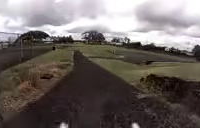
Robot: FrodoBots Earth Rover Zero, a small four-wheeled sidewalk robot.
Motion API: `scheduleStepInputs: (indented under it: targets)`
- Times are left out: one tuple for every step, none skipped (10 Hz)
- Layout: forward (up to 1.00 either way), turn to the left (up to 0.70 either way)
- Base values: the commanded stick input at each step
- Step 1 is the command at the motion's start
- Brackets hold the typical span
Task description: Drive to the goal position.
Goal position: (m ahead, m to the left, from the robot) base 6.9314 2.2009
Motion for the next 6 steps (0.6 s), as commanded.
scheduleStepInputs:
  targets:
    - [0.85,0.00]
    - [0.85,0.00]
    - [0.85,0.00]
    - [0.85,0.21]
    - [0.85,0.27]
    - [0.85,0.27]
